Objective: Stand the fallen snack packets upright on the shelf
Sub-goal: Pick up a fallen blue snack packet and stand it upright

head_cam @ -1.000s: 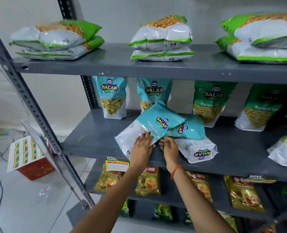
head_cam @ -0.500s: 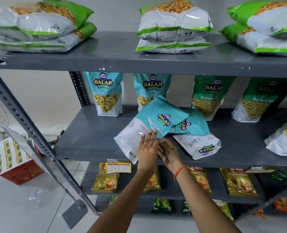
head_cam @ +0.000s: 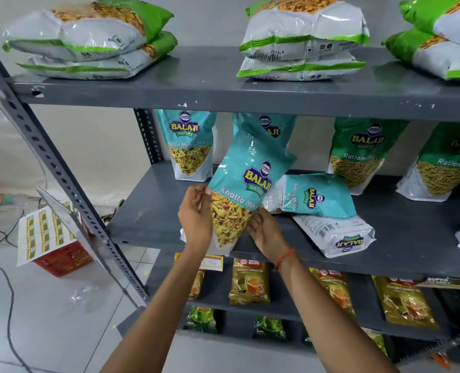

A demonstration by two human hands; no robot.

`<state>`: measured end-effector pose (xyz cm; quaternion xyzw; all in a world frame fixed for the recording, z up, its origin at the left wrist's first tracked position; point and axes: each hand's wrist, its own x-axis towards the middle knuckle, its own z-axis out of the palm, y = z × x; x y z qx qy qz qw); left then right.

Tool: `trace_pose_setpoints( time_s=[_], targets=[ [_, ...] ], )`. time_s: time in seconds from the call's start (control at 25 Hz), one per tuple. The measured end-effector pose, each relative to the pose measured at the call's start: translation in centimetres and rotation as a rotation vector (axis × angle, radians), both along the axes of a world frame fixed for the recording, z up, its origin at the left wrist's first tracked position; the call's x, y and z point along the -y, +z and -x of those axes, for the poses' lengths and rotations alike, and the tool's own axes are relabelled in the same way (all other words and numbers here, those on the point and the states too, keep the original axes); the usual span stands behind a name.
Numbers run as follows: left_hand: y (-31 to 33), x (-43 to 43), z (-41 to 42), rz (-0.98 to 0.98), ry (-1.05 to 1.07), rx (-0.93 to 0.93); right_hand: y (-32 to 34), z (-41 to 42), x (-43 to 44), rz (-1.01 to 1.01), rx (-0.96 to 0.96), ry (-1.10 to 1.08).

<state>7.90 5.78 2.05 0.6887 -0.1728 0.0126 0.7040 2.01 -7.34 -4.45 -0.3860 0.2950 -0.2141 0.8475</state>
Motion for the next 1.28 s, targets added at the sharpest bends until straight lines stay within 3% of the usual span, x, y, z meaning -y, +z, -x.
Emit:
trace_pose_setpoints(
  time_s=[0.16, 0.4, 0.84, 1.28],
  targets=[
    [-0.3, -2.0, -1.1, 0.222, -0.060, -0.337, 2.6, 2.5, -0.1, 0.245, -0.102, -0.210],
    [0.0, -3.7, 1.4, 0.131, -0.108, -0.367, 6.7, 8.0, -1.1, 0.535, -0.125, -0.314],
    [1.9, -5.8, 4.2, 0.085, -0.102, -0.311, 8.3, 11.7, -2.8, 0.531, -0.026, -0.237],
    [-1.1, -9.0, -8.4, -0.027, 0.075, -0.242, 4.0, -2.3, -6.3, 0.601, 0.012, -0.196]
  ],
)
